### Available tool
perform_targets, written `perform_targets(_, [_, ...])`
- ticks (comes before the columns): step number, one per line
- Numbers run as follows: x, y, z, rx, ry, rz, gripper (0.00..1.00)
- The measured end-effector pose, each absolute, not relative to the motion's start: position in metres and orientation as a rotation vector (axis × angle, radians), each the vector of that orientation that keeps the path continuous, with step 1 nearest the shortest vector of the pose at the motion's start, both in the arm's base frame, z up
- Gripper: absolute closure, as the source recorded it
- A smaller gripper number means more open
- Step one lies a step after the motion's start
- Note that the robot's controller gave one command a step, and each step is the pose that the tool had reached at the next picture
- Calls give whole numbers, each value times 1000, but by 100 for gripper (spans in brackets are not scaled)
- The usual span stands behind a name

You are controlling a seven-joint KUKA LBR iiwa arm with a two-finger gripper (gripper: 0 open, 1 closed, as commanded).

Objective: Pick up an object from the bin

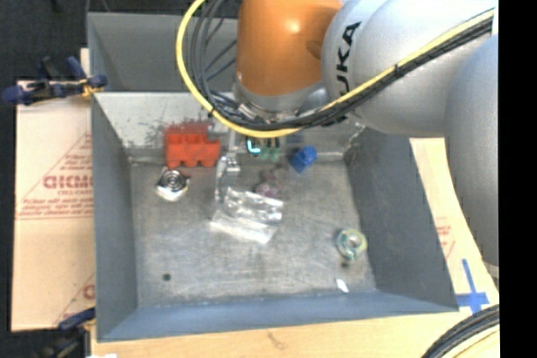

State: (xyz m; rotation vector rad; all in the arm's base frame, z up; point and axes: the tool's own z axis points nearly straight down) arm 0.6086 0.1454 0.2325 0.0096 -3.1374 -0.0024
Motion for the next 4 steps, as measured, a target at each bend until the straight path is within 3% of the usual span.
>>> perform_targets(1, [537, 127, 134, 30, -3132, 0, 0])
perform_targets(2, [615, 67, 76, 383, -3124, -5, 0])
perform_targets(3, [618, 68, 79, 379, -3141, -7, 100])
perform_targets(4, [623, 78, 209, 390, -3128, 2, 100])
